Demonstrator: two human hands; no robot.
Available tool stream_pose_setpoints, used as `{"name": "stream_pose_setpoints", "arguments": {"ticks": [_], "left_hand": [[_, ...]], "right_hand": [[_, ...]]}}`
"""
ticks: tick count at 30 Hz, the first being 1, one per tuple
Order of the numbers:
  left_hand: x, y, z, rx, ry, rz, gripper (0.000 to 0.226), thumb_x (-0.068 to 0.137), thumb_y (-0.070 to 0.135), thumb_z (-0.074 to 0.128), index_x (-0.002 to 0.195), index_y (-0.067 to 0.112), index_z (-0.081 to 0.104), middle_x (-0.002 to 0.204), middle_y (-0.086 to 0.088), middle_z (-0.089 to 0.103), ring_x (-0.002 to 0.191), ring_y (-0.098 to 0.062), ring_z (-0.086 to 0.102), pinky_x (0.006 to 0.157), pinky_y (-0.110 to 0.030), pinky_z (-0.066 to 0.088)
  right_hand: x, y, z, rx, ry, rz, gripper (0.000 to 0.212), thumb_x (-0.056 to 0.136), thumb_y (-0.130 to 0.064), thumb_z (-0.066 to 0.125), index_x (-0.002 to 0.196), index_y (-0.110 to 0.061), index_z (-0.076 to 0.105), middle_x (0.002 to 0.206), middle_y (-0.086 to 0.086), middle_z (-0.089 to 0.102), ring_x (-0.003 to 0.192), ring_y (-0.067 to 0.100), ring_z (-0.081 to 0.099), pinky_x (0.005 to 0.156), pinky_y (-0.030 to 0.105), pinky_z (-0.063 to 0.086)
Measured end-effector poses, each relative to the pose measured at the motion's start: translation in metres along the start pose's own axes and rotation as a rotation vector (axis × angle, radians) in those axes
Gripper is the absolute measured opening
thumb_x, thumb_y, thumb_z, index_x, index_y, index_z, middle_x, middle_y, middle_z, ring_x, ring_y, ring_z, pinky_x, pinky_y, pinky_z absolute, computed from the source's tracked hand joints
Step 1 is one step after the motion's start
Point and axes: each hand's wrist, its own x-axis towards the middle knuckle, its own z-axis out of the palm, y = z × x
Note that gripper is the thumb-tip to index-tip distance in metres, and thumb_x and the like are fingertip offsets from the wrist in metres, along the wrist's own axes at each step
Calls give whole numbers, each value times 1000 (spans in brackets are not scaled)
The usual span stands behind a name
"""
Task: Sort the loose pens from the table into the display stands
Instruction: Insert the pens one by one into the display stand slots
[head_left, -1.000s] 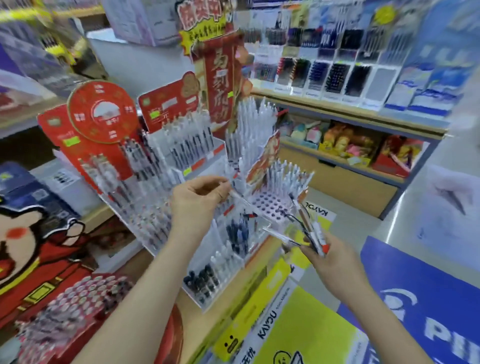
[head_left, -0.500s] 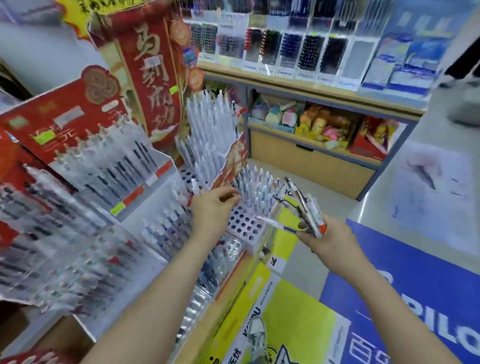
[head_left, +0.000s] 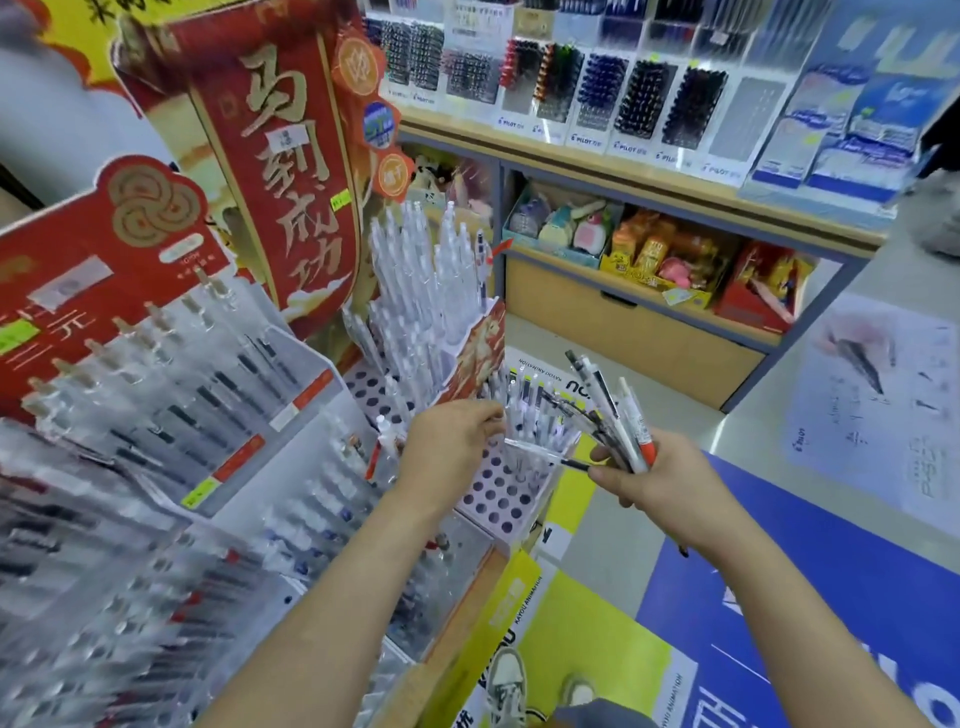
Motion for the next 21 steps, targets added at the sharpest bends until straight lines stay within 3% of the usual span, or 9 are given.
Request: {"name": "stream_pose_setpoints", "arguments": {"ticks": [5,9,12,15,18,21], "left_hand": [[1,-9,3,250,-105,65,6,85,6,67,84,10,72,82,3,73,78,-10,66,69,-22,50],[1,-7,16,220,-207,-92,12,88,16,68,98,12,74,90,0,73,83,-13,65,79,-31,51],[0,-2,24,77,-145,-268,16,86,7,70,101,10,73,94,0,73,81,0,65,82,-19,52],[-4,2,31,9,-111,-371,20,87,-1,66,102,9,73,91,2,70,71,19,58,77,-4,47],[-3,8,36,10,-76,-425,23,87,2,67,108,11,73,96,2,72,74,13,61,82,-10,50],[0,16,36,26,-101,-490,27,87,6,69,113,12,70,103,1,70,75,10,59,73,-1,44]], "right_hand": [[21,2,-9,9,-55,-20,11,81,-16,78,87,-15,68,68,0,65,53,12,57,57,26,47],[41,9,-15,49,-89,-47,9,82,-11,76,86,-11,68,61,-9,64,48,5,55,48,16,44],[55,13,-21,141,-142,-36,7,83,-7,74,86,-9,68,60,-6,63,48,10,53,47,19,43],[64,17,-25,328,-206,-5,5,85,-4,72,86,-7,68,66,7,62,49,16,51,47,23,42],[68,16,-29,409,-301,-14,4,86,-4,70,88,-4,66,70,15,64,51,22,52,48,24,44],[70,14,-30,458,-376,-2,5,86,-3,70,90,-1,67,70,16,66,52,22,54,49,23,45]]}}
